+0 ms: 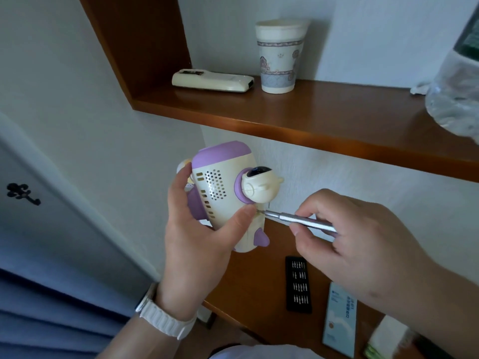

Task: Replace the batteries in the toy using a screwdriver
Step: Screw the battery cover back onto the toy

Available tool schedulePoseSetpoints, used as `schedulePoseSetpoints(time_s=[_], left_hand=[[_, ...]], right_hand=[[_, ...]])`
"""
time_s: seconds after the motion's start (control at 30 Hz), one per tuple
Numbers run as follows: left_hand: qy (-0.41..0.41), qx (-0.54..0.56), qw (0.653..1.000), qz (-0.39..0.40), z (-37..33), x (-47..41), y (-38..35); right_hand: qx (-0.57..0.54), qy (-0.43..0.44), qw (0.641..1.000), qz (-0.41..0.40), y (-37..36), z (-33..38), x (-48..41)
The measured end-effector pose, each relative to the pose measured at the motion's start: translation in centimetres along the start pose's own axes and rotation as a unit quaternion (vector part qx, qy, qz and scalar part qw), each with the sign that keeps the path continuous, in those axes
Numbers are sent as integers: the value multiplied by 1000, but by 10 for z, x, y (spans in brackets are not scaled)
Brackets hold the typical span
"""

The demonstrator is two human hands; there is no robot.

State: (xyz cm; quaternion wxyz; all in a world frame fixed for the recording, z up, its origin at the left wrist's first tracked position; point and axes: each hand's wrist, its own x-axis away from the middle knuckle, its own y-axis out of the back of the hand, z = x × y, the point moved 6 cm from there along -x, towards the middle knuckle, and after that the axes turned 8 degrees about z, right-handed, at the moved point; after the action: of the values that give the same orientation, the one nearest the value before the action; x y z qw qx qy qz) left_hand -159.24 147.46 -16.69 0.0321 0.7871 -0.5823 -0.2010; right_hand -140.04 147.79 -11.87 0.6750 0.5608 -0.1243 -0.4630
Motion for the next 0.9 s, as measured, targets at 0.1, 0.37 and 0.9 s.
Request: schedulePoseSetpoints(time_s=[0.1, 0.37, 0.9], left_hand=[[-10, -1, 1000, 7, -6, -3, -5], [-8, 9, 1000, 17, -6, -8, -15], [-11, 27, 999, 46, -13, 2, -27]], right_hand=[[0, 10, 1000, -5, 7, -3, 0], [8, 10, 1000, -4, 14, -7, -3], [19, -17, 1000, -15, 20, -14, 17]])
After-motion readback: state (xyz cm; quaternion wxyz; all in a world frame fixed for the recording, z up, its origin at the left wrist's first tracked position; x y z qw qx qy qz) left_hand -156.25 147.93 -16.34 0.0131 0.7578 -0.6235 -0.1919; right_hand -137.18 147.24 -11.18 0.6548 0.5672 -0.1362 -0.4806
